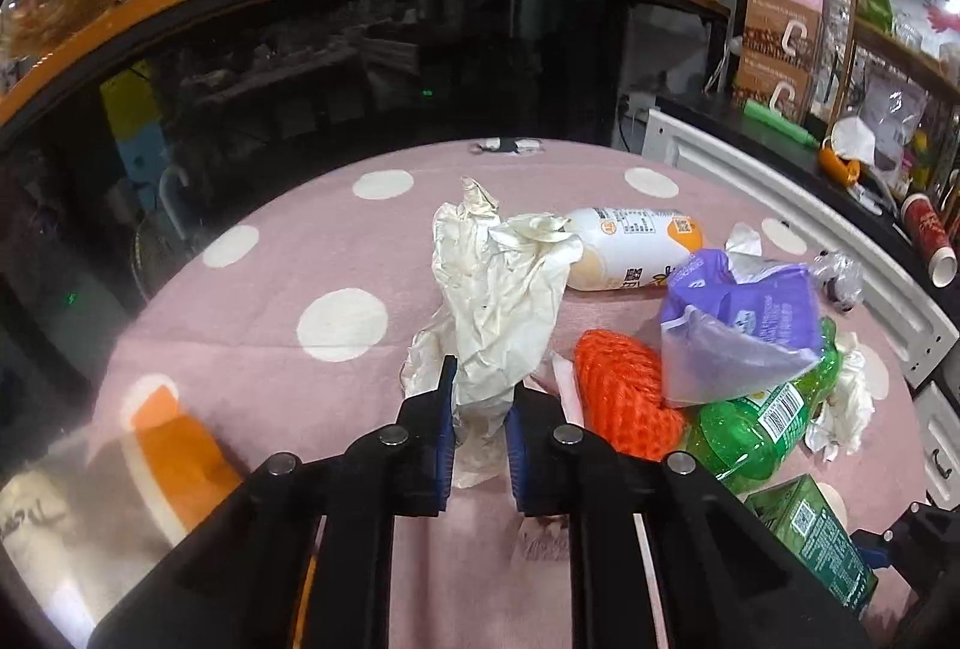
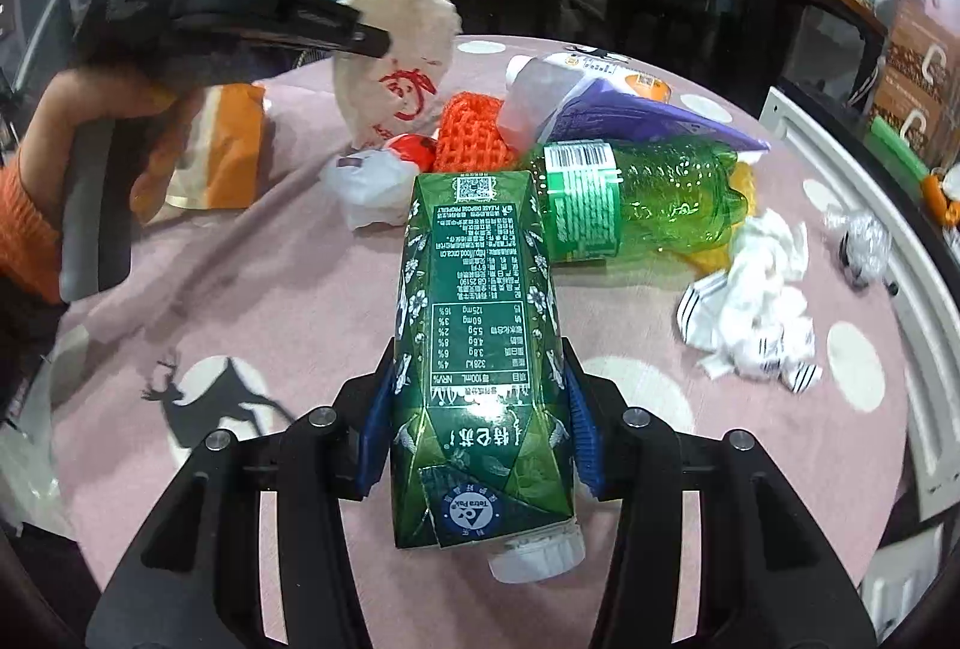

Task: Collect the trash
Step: 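Lift the carton with the right tool while the left tool grasps crumpled tissue, then carry the carton to the black bin and open the right tool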

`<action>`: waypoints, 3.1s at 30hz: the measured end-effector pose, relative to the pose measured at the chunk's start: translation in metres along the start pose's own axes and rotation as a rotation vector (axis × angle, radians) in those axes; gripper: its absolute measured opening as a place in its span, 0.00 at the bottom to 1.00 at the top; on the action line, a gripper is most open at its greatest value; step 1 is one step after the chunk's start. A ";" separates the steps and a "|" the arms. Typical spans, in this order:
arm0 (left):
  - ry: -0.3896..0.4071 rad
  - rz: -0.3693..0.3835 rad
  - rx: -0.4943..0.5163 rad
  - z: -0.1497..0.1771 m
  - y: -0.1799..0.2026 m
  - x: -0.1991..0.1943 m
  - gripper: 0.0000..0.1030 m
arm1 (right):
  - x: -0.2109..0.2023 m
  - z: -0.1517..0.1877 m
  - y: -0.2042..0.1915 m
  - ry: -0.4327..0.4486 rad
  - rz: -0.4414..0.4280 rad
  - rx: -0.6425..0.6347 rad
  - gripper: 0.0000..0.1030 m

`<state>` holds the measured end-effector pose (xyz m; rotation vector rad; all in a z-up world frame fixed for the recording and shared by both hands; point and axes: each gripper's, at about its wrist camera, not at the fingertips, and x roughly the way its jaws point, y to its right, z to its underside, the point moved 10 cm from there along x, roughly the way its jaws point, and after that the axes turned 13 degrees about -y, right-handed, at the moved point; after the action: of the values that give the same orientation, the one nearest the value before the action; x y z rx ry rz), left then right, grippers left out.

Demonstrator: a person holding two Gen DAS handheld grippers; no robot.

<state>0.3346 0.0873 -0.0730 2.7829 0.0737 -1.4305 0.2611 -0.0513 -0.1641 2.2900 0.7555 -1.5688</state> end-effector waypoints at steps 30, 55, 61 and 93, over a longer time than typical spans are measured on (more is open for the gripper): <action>0.188 0.372 0.265 0.108 0.182 -0.133 0.14 | -0.105 0.136 0.111 0.097 0.188 0.270 0.48; -0.152 0.653 0.657 0.186 0.457 -0.071 0.14 | -0.134 0.329 0.311 0.061 0.429 0.822 0.48; -0.248 0.632 0.663 0.207 0.485 -0.036 0.14 | -0.133 0.353 0.325 0.056 0.416 0.885 0.48; -0.131 0.498 0.667 0.185 0.425 -0.060 0.93 | -0.037 0.319 0.289 -0.110 0.237 0.787 0.48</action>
<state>0.1694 -0.3449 -0.1366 2.7928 -1.2075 -1.6974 0.1609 -0.4572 -0.2727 2.6077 -0.2235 -2.0934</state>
